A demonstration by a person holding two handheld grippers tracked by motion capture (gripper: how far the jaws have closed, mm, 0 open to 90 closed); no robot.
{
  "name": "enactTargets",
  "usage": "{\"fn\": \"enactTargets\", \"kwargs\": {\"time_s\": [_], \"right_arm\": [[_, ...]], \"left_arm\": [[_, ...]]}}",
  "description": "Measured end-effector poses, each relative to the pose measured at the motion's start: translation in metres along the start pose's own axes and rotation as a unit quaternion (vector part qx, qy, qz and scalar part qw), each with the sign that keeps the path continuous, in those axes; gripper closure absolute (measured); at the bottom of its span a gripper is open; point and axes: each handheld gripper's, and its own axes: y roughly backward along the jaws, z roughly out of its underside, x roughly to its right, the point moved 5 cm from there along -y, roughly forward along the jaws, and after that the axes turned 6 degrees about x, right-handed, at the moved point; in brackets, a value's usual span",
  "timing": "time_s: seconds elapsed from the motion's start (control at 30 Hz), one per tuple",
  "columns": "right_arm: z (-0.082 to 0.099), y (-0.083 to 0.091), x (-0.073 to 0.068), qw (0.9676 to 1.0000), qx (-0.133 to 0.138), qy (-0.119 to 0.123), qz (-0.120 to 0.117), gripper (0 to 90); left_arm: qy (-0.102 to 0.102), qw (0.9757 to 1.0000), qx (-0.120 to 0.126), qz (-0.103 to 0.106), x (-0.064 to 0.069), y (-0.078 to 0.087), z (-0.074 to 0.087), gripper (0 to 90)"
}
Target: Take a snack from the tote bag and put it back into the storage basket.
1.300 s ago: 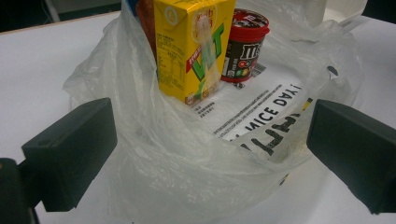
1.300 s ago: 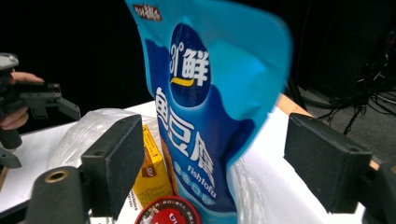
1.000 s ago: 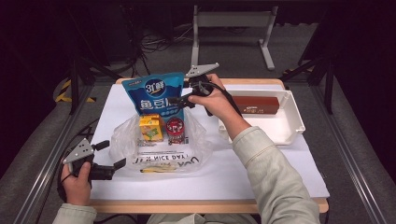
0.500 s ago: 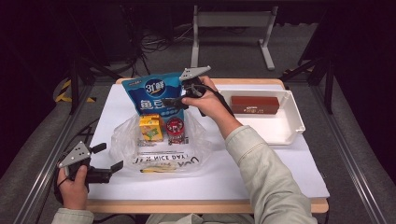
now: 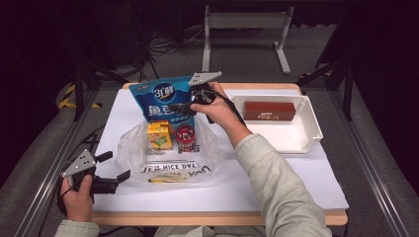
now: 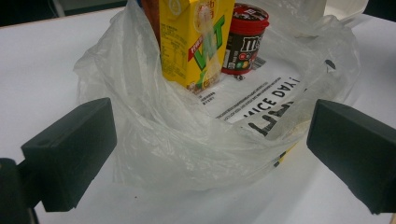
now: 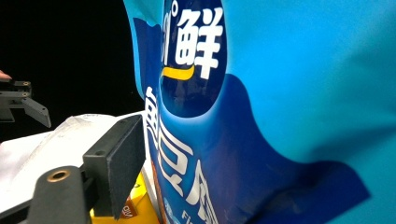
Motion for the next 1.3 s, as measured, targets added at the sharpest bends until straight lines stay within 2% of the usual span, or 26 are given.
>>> {"fn": "enactTargets", "kwargs": {"time_s": [0.23, 0.3, 0.4, 0.67, 0.9, 1.0, 1.3], "right_arm": [[0.008, 0.001, -0.002, 1.0, 0.004, 0.001, 0.001, 23.3], [0.011, 0.0, -0.002, 0.9999, 0.004, 0.008, 0.003, 24.5], [0.013, -0.004, -0.004, 0.9995, -0.005, 0.029, 0.008, 26.4], [0.022, -0.014, -0.007, 0.9986, -0.028, 0.044, 0.007, 29.2], [0.026, -0.02, -0.01, 0.9956, -0.059, 0.073, 0.001, 38.9], [0.026, -0.02, -0.009, 0.9954, -0.062, 0.073, -0.001, 40.9], [0.025, -0.017, -0.009, 0.9929, -0.077, 0.09, -0.012, 59.6]], "left_arm": [[0.001, 1.0, -0.001, -0.001, -0.001, -0.001, 0.0, 2.0], [-0.002, 1.0, -0.001, 0.0, -0.001, -0.001, 0.0, 2.0], [-0.001, 1.0, -0.001, 0.0, -0.001, -0.001, 0.0, 2.0], [-0.002, 1.0, -0.003, 0.0, -0.001, -0.001, 0.001, 2.0], [-0.001, 1.0, -0.002, 0.0, -0.001, -0.001, 0.001, 2.0], [-0.003, 1.0, -0.004, 0.001, -0.001, -0.001, 0.001, 2.0], [-0.002, 1.0, -0.005, 0.001, -0.001, -0.001, 0.001, 2.0]]}}
